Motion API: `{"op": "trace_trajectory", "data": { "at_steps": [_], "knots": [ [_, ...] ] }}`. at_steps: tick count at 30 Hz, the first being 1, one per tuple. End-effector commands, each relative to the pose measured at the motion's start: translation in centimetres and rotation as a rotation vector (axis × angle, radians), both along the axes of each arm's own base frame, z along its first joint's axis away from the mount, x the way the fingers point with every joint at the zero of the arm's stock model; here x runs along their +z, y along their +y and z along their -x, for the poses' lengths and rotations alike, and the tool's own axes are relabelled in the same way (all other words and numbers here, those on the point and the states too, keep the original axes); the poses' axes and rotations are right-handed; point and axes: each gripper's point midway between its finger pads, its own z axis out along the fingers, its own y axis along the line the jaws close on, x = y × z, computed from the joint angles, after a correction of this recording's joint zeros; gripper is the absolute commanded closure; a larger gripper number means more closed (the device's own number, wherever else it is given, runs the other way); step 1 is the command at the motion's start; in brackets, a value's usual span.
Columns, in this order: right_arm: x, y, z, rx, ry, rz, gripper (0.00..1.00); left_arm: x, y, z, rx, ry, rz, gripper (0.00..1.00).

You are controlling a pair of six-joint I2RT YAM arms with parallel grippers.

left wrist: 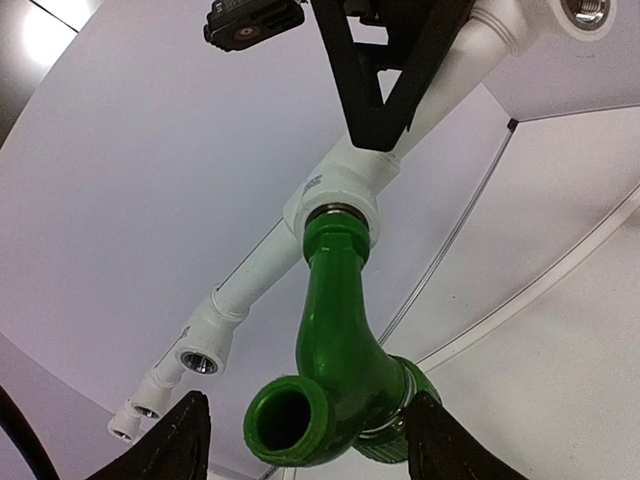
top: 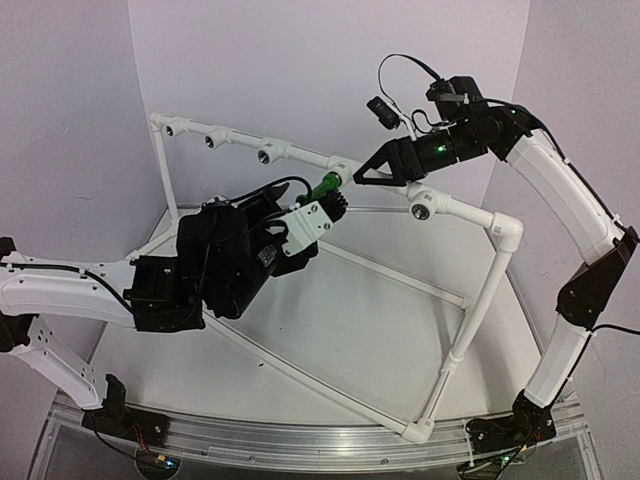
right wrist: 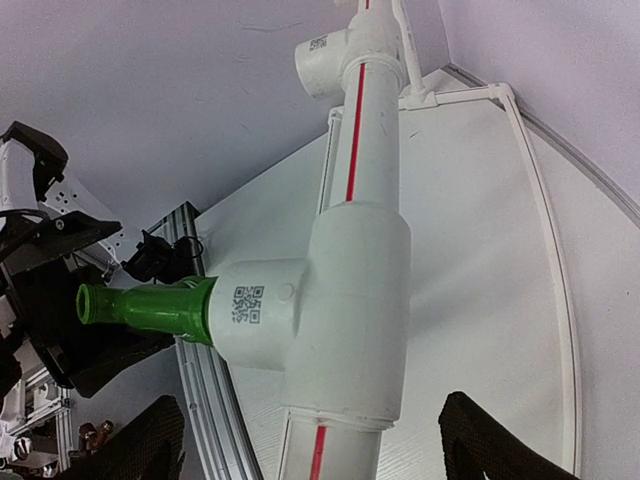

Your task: Install the water faucets

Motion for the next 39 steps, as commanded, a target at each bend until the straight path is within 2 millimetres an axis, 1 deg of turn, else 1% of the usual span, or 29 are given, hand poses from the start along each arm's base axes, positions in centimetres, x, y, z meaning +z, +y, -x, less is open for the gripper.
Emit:
{"op": "trace_trajectory", "data": {
  "at_steps": [1,4,7,14,22,24,29,33,39],
  "knots": [
    [-1.0,-1.0,1.6,0.017,0.037,0.052,0.15,0.0,0.1,-0.6,-0.007,-0.007,-0.010,0.36],
    [-1.3,-1.0,1.5,0.016,0.031,0.064,0.15,-0.4,-0.2,-1.0,-0.014,-0.012,-0.042,0.39],
    [-1.5,-1.1,1.4,0.015,0.030,0.073,0.16,-0.9,-0.5,-1.2,-0.023,-0.010,-0.063,0.40],
    [-1.7,-1.1,1.4,0.018,0.032,0.078,0.16,-1.3,-0.9,-1.4,-0.048,0.025,-0.036,0.33],
    [-2.2,-1.1,1.5,0.030,0.031,0.089,0.17,-1.9,-1.2,-2.1,-0.056,0.051,-0.035,0.33],
    [-2.4,-1.2,1.6,0.033,0.030,0.095,0.18,-1.8,-1.2,-2.2,-0.052,0.040,-0.039,0.35],
    [-2.7,-1.3,1.5,0.034,0.023,0.110,0.20,-1.7,-1.3,-2.5,-0.037,0.008,-0.067,0.44],
    [-2.9,-1.4,1.4,0.031,0.018,0.118,0.23,-1.4,-1.2,-2.6,-0.021,-0.018,-0.084,0.53],
    [-3.0,-1.4,1.3,0.030,0.015,0.124,0.29,-1.0,-1.0,-2.8,0.004,-0.068,-0.120,0.62]
  ]
}}
